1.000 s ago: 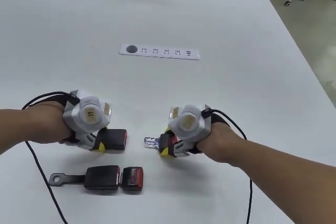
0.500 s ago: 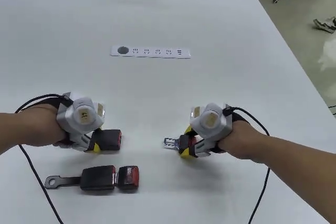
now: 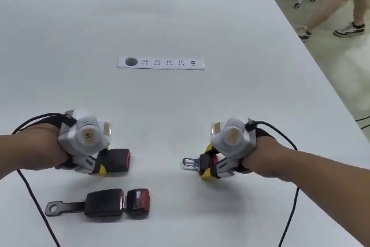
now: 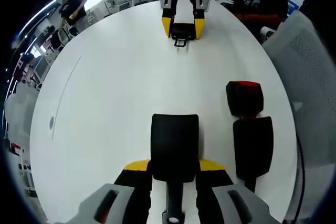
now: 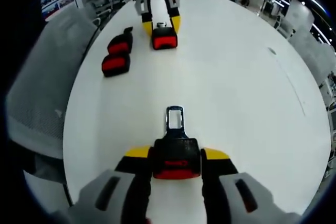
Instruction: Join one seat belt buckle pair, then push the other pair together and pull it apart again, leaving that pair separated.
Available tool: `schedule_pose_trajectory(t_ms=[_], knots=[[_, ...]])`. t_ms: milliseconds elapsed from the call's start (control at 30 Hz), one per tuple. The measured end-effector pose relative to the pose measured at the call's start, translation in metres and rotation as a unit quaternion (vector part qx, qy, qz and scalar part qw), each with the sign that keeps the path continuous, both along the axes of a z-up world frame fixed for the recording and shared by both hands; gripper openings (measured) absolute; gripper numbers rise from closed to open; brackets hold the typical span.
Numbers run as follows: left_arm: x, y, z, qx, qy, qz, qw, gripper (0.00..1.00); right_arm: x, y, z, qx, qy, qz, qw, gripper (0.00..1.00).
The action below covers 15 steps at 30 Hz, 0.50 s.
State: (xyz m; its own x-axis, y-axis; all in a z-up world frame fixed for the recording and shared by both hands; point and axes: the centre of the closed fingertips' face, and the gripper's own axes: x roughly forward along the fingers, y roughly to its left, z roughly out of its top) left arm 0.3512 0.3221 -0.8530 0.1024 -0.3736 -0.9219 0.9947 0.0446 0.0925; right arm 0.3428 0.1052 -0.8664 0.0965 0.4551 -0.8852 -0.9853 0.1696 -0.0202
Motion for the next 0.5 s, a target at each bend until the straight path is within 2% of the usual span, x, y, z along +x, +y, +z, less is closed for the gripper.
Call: schedule_pose_trajectory(t_ms=[133,200,267,400,467,500], knots=[[0.0006,0.0008,0.0002,-0.008,0.006,0.022,0.9997,0.33,0.002,-0.0001,-0.0001,-0.008,0.002,-0.01,0.9999,0.41],[0.0007,0.0007,0.0003,-0.008,0.006,0.025,0.9996,0.33,0.0055,-0.0017,0.0002,-0.017,0.003,-0.026,0.9995,0.45],[0.0002,0.0,0.0006,-0.002,0.003,0.025,0.9997,0.33,0.0083,-0.0032,-0.0002,-0.021,0.003,-0.036,0.9991,0.49],[0.0003,-0.0003,0.0015,0.007,-0.007,0.026,0.9996,0.33,0.0056,-0.0046,-0.0006,-0.02,0.008,-0.047,0.9987,0.47],[0.0012,0.0,0.0021,0.006,-0.015,0.029,0.9994,0.36,0.0057,-0.0076,-0.0011,-0.021,0.01,-0.081,0.9964,0.48],[0.0019,0.0001,0.0028,0.004,-0.019,0.033,0.9993,0.39,0.0073,-0.0086,0.0001,-0.023,0.004,-0.086,0.996,0.5]])
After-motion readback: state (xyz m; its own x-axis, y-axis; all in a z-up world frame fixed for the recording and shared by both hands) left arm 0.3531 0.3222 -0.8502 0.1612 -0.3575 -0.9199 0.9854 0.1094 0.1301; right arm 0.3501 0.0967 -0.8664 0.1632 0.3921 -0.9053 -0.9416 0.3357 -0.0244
